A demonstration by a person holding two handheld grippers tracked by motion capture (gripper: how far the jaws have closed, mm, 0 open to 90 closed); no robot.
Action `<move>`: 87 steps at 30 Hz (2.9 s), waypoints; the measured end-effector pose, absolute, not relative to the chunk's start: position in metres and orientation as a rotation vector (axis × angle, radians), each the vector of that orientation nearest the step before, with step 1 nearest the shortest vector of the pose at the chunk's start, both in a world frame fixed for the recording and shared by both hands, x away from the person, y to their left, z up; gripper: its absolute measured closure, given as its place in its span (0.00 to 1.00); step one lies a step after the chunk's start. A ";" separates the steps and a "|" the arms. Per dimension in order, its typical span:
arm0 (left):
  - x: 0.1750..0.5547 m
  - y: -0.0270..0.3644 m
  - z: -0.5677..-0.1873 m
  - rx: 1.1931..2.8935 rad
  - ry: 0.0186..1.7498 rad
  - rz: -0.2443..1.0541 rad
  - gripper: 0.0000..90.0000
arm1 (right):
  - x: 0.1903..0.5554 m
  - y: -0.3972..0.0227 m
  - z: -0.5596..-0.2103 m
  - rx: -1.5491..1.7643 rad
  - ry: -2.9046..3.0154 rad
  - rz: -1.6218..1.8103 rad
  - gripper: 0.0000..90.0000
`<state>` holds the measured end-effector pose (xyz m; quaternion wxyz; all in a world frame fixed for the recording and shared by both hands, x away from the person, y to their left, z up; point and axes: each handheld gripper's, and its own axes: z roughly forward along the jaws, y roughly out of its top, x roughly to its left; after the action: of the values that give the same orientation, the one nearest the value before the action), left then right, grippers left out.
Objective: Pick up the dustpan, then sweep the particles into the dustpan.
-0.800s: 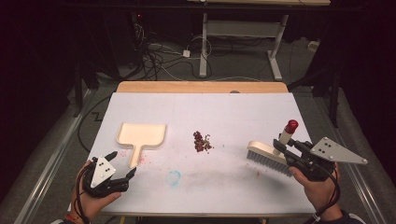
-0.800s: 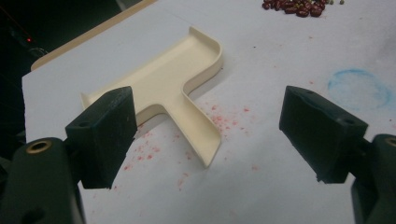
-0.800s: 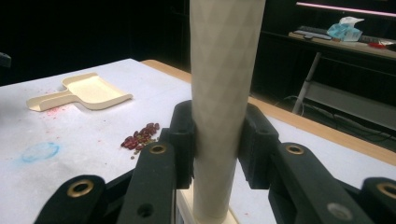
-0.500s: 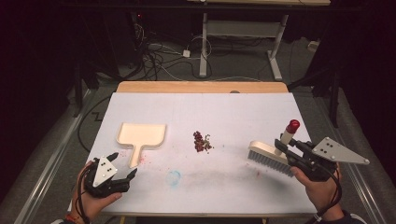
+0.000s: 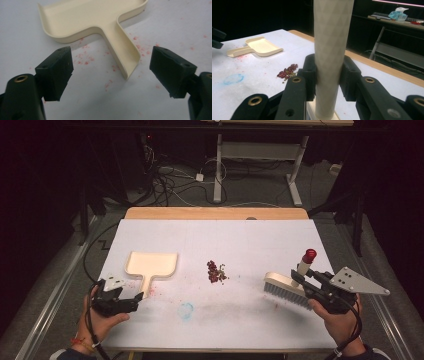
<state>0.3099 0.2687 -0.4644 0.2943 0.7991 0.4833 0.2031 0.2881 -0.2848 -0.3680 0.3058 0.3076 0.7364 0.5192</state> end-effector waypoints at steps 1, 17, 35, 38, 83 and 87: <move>0.317 0.266 -0.467 2.143 1.302 0.525 0.21 | 0.288 -0.285 -0.368 0.814 1.949 1.374 0.78; 0.366 0.244 -0.486 2.131 1.438 0.388 0.59 | 0.289 -0.284 -0.371 0.821 1.960 1.371 0.78; 0.347 0.241 -0.465 2.167 1.307 0.486 0.71 | 0.291 -0.286 -0.371 0.835 1.961 1.373 0.78; 0.342 0.239 -0.465 2.186 1.283 0.470 0.71 | 0.291 -0.285 -0.371 0.827 1.962 1.379 0.78; 0.299 0.204 -0.459 2.382 0.999 0.292 0.71 | 0.384 -0.208 -0.369 0.853 1.926 1.409 0.78; 0.300 0.198 -0.458 2.394 0.989 0.281 0.71 | 0.400 -0.194 -0.370 0.856 1.920 1.379 0.78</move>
<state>0.2996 0.1980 -0.4576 0.2650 0.8860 0.3659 0.1041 0.4003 -0.1942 -0.3696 0.3086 0.3238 0.7264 0.5218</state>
